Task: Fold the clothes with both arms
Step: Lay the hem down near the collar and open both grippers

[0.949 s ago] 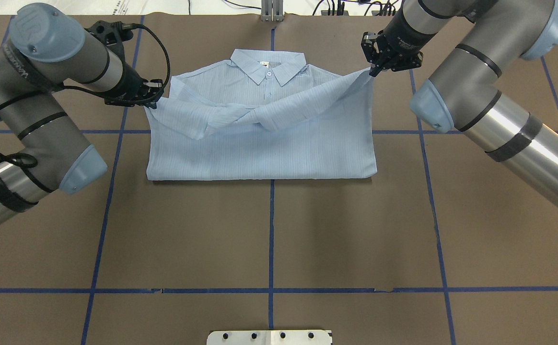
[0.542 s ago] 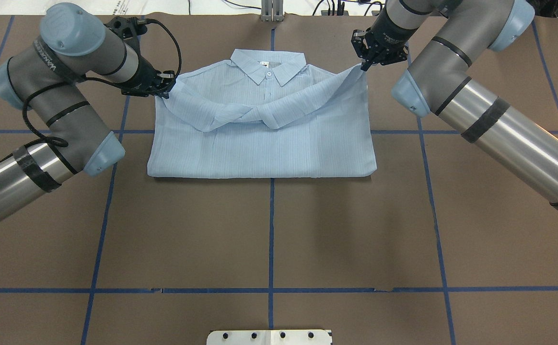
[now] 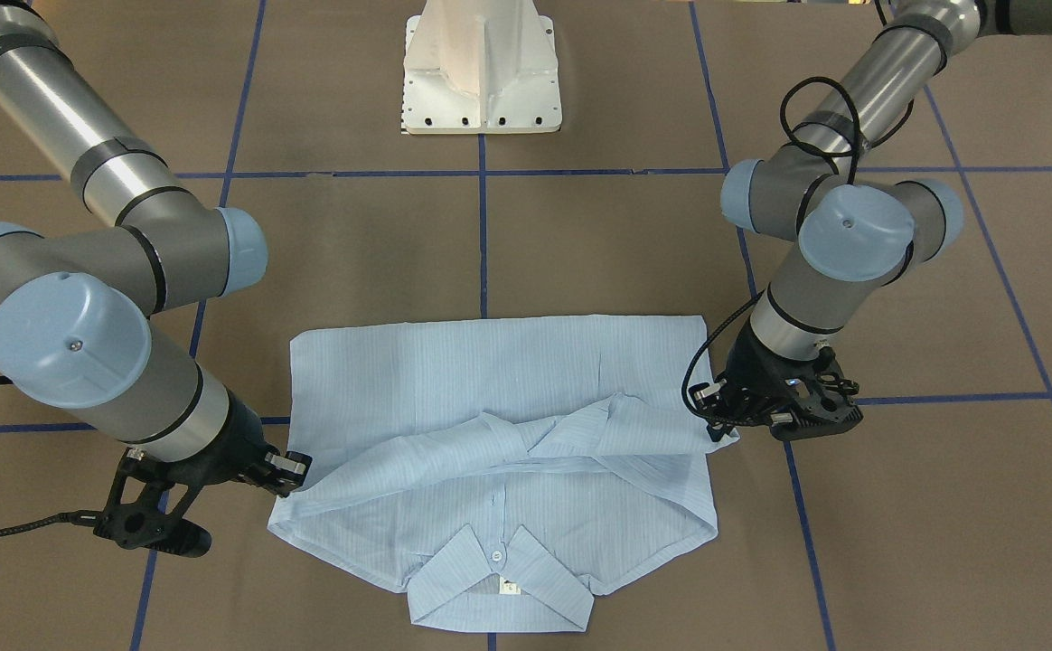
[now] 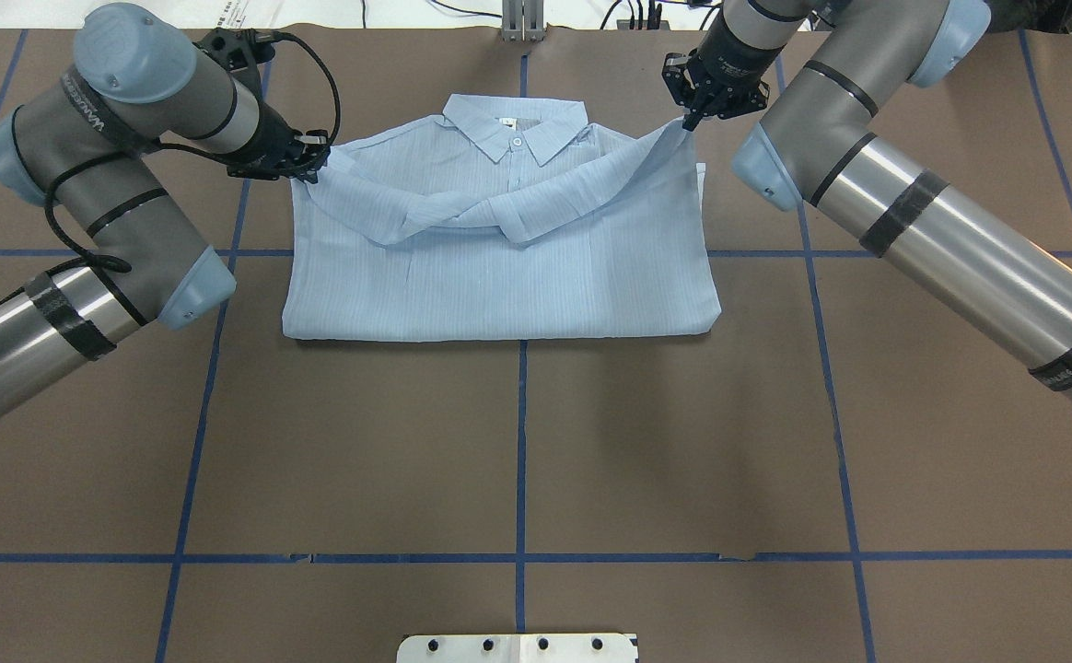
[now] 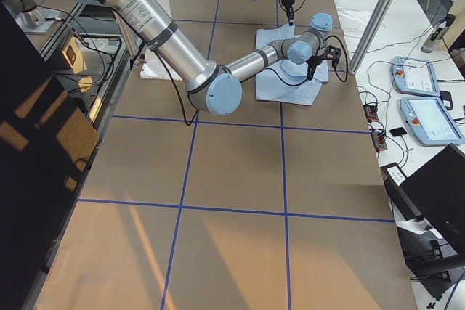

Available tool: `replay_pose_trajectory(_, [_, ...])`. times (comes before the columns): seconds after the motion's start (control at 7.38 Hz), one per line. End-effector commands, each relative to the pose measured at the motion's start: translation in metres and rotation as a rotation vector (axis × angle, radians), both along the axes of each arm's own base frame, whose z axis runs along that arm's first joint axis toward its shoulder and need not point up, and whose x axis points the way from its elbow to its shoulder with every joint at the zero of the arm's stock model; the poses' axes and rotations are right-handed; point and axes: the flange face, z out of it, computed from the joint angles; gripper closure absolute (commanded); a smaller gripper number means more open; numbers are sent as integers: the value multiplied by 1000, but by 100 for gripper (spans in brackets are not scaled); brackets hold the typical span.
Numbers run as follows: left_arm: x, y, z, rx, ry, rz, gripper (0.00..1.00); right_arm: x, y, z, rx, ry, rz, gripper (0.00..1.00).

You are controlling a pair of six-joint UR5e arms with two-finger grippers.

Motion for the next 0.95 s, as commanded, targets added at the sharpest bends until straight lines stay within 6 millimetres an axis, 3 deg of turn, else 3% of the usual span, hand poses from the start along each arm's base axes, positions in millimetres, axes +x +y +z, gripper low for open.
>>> replay_pose_trajectory(0.0, [-6, -7, -3, -3, 7, -21, 0, 0, -1, 4, 33, -8, 1, 0])
replay_pose_trajectory(0.14, [-23, -17, -3, -3, 7, -47, 0, 5, -4, 4, 80, -2, -34, 0])
replay_pose_trajectory(0.41, [-31, -20, 1, -5, 2, -50, 0, 11, 6, 25, 98, -4, -70, 0])
replay_pose_trajectory(0.54, [-31, -19, -1, -12, 6, -50, 0, 16, 30, 44, 100, -7, -83, 0])
replay_pose_trajectory(0.68, [-32, -19, -5, -9, 12, -52, 0, 0, 79, 61, 105, -20, -131, 0])
replay_pose_trajectory(0.81, [-35, -15, -13, 1, 22, -55, 0, -4, 112, 66, 106, -30, -160, 0])
